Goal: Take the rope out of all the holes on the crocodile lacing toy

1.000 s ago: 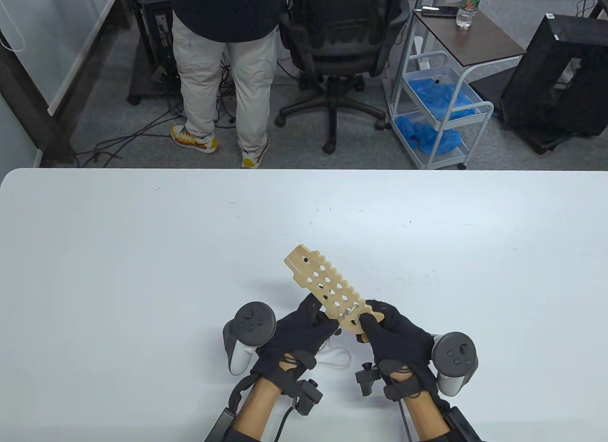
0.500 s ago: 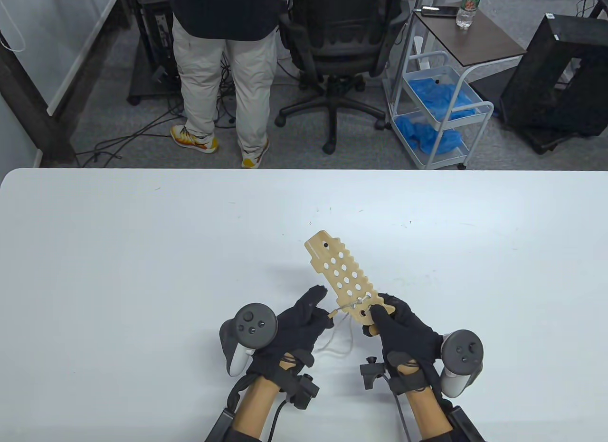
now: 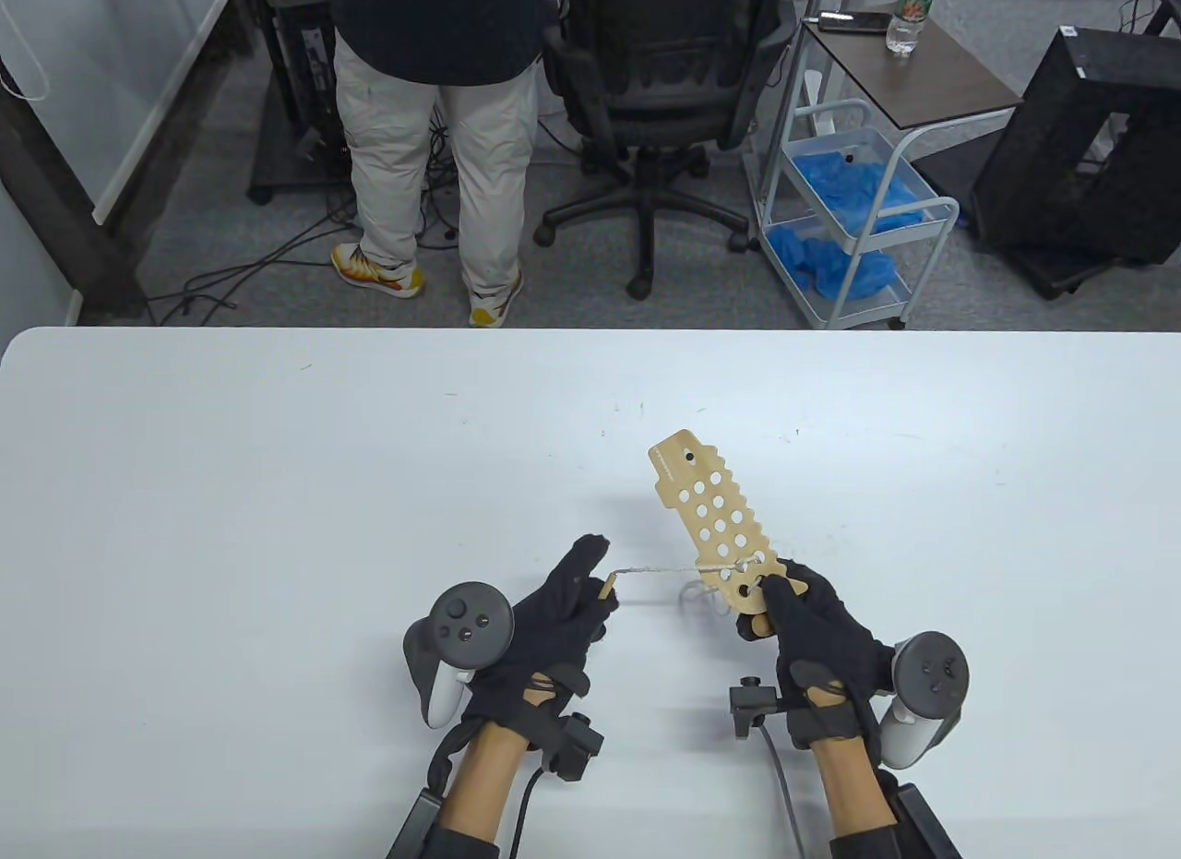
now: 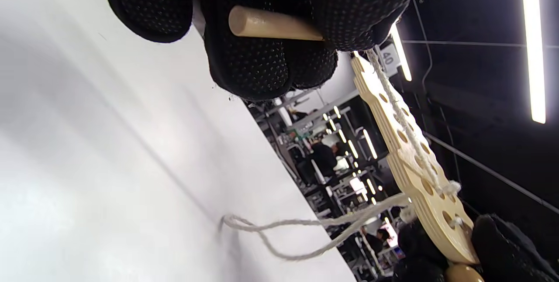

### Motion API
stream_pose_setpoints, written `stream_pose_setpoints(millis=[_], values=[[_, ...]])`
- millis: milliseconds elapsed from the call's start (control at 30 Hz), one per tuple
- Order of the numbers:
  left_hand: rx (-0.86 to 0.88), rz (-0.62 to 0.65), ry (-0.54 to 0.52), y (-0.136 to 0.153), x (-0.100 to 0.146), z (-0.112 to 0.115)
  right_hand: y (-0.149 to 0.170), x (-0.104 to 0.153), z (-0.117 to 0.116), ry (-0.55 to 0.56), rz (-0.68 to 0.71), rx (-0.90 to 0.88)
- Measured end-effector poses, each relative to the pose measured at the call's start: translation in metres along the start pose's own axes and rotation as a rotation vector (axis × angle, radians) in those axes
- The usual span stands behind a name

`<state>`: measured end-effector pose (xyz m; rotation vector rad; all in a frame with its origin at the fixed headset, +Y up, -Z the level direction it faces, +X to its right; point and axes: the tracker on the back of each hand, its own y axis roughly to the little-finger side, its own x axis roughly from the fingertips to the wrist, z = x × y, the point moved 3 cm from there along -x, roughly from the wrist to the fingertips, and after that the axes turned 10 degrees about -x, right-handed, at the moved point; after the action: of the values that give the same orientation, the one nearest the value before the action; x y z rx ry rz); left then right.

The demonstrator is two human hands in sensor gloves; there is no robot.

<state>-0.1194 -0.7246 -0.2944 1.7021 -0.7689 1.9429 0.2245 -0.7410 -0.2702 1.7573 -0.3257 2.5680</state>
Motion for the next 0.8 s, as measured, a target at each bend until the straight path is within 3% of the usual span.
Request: stream_pose_setpoints(millis=[800], values=[[0.105,-0.165,-0.187,0.043,0.003,-0.033,0.014,-0.008,0.029,0.131,-0.137,-0.178]])
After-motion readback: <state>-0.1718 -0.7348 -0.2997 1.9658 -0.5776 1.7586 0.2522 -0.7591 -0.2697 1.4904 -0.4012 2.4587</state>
